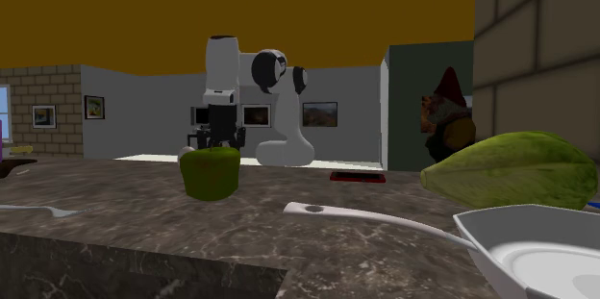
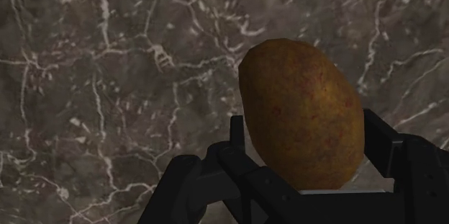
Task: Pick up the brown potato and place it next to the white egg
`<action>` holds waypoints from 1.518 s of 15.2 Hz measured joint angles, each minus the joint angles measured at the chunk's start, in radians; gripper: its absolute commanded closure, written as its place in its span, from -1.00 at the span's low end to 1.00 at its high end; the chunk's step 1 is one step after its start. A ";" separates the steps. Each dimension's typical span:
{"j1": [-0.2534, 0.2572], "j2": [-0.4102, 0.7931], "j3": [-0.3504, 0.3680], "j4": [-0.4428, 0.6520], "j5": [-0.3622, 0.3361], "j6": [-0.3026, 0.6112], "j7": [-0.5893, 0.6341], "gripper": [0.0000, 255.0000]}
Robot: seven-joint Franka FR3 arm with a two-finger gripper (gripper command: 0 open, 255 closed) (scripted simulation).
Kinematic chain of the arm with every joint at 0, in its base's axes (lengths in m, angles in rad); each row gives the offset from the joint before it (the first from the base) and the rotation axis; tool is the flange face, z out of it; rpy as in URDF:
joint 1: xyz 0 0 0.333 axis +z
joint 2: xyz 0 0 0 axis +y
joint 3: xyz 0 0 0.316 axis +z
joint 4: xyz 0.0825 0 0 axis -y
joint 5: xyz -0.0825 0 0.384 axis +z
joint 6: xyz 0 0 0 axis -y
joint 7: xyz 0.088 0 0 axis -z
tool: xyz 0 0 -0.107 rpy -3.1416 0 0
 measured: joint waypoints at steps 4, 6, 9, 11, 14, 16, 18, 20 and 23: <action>-0.001 0.000 -0.001 -0.012 -0.001 0.012 0.000 1.00; -0.001 -0.001 -0.001 -0.013 -0.001 0.012 0.000 1.00; -0.001 -0.001 -0.002 -0.013 -0.001 0.012 0.000 -1.00; -0.001 -0.001 -0.002 -0.013 -0.001 0.012 0.000 -1.00; -0.001 -0.001 -0.002 -0.013 -0.001 0.012 0.000 -1.00; 0.001 0.004 0.002 0.037 0.002 -0.031 -0.003 -1.00; 0.003 0.009 0.006 0.091 0.006 -0.080 -0.005 -1.00; 0.005 0.009 0.008 0.113 0.008 -0.104 -0.004 -1.00; 0.005 0.010 0.009 0.122 0.008 -0.111 -0.004 -1.00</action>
